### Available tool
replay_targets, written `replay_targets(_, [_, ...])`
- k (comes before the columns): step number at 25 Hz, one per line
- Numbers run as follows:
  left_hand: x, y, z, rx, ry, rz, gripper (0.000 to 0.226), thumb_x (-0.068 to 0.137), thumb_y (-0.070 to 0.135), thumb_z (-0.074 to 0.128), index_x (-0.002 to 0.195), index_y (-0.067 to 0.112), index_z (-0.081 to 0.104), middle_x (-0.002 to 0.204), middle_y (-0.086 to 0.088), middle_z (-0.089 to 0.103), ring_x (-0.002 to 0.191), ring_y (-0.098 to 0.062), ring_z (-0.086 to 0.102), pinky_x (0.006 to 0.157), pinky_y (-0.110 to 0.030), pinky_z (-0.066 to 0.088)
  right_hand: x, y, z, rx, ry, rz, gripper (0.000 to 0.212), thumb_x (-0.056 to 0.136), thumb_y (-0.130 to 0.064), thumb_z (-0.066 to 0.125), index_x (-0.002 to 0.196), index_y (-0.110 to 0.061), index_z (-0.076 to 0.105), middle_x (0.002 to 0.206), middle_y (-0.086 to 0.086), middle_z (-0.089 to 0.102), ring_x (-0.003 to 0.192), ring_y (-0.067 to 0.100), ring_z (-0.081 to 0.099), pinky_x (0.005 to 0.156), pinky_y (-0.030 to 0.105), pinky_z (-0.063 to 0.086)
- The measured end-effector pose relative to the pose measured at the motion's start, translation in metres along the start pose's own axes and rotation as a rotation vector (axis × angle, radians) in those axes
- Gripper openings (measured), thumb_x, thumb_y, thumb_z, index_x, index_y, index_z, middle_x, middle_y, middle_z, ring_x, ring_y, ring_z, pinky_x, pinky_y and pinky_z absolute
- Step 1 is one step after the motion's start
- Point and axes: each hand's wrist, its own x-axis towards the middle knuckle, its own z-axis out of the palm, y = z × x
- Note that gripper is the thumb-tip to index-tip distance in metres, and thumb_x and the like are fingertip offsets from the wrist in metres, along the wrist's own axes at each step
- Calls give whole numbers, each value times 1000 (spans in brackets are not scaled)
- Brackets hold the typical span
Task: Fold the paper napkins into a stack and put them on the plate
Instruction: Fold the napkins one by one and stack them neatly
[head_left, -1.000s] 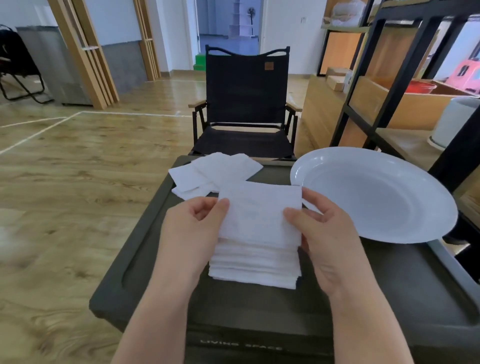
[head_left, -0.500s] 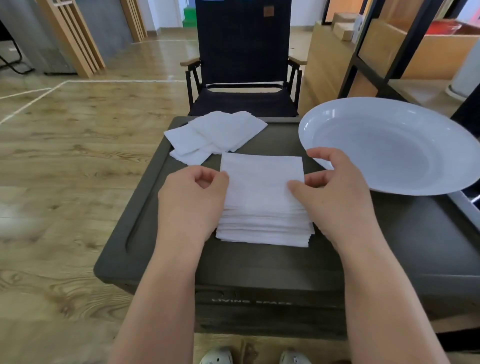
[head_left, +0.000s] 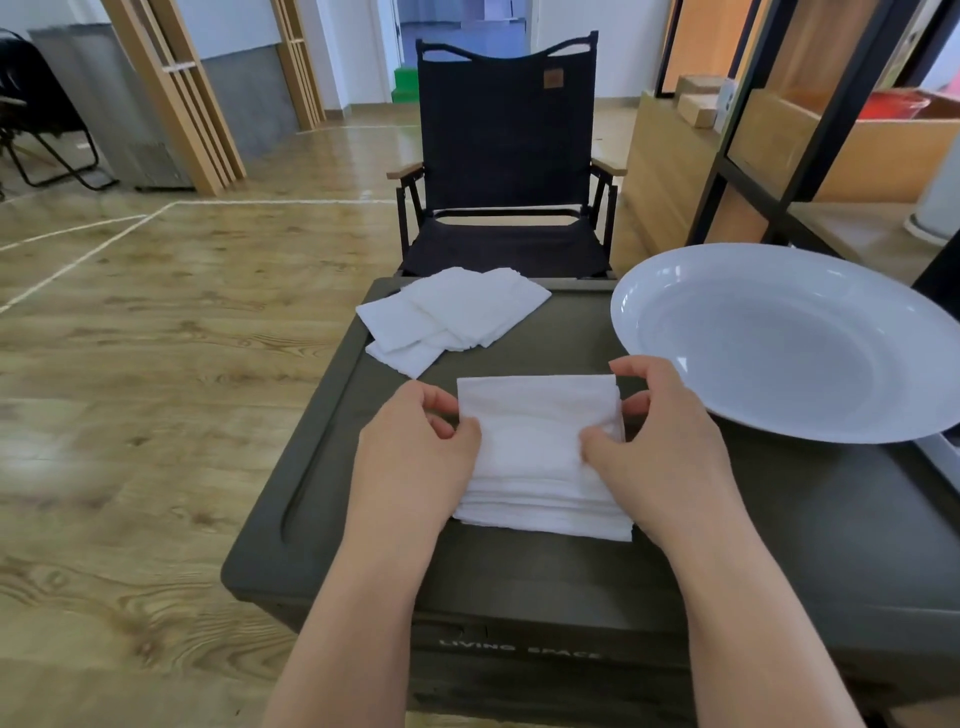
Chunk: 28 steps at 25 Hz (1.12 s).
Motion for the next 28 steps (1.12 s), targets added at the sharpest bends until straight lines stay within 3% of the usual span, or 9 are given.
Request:
replay_targets(5, [41, 21, -11, 84, 206, 238, 10, 84, 35, 62, 90, 32, 55, 72, 16, 57, 65, -1, 55, 52, -18, 34, -1, -10, -15, 47, 172, -33, 53, 79, -33, 72, 122, -41, 43, 109, -11, 47, 70, 5, 52, 53, 12, 32])
replay_targets(8, [89, 48, 8, 242, 99, 518, 11, 86, 26, 61, 97, 23, 61, 82, 11, 57, 79, -11, 57, 62, -17, 39, -3, -17, -15, 123, 208, -57, 43, 81, -34, 70, 115, -44, 47, 110, -13, 43, 64, 6, 55, 54, 9, 33])
replay_targets(11, [119, 49, 35, 560, -109, 494, 31, 86, 35, 62, 110, 16, 63, 105, 2, 62, 101, -19, 56, 85, -29, 45, -6, -18, -13, 198, 173, -47, 39, 81, -31, 69, 111, -45, 49, 109, -14, 42, 64, 7, 57, 55, 10, 36])
replay_targets(15, [126, 42, 37, 646, -74, 459, 20, 91, 18, 53, 97, 13, 71, 104, -7, 71, 96, -22, 60, 83, -28, 42, -4, -19, -18, 231, 167, -49, 39, 81, -35, 69, 109, -48, 46, 109, -17, 40, 67, 6, 58, 54, 8, 37])
replay_targets(18, [107, 40, 12, 440, -28, 355, 21, 91, 15, 55, 93, 10, 75, 97, -6, 73, 82, -16, 57, 70, -24, 40, -4, -19, -21, 234, 159, -50, 38, 82, -37, 68, 110, -47, 45, 111, -18, 40, 69, 6, 58, 55, 8, 36])
replay_targets(22, [46, 42, -39, -26, 286, 330, 14, 89, 25, 61, 91, 19, 74, 79, -1, 70, 68, -17, 57, 61, -28, 42, -8, -27, -21, 274, 120, -73, 35, 83, -36, 67, 108, -48, 46, 111, -20, 49, 73, 3, 57, 55, 7, 36])
replay_targets(23, [28, 47, -48, -258, 236, 334, 12, 87, 30, 63, 89, 24, 74, 80, -1, 72, 71, -18, 62, 65, -30, 47, -10, -31, -21, 319, 78, -67, 35, 83, -40, 67, 110, -48, 47, 109, -23, 50, 77, 0, 57, 56, 7, 37])
replay_targets(25, [-7, 61, -57, -773, -150, 304, 14, 82, 35, 68, 91, 27, 75, 92, -1, 76, 83, -14, 70, 71, -28, 56, -16, -41, -24, 550, -132, -34, 41, 78, -56, 63, 116, -48, 51, 106, -29, 55, 90, -4, 59, 68, 13, 43])
replay_targets(28, [-29, 61, -47, -1074, -409, 154, 26, 75, 36, 73, 97, 22, 76, 107, -4, 74, 94, -14, 71, 72, -24, 57, -24, -46, -29, 800, -434, 17, 35, 70, -66, 62, 98, -46, 68, 100, -22, 71, 99, 4, 66, 86, 32, 49])
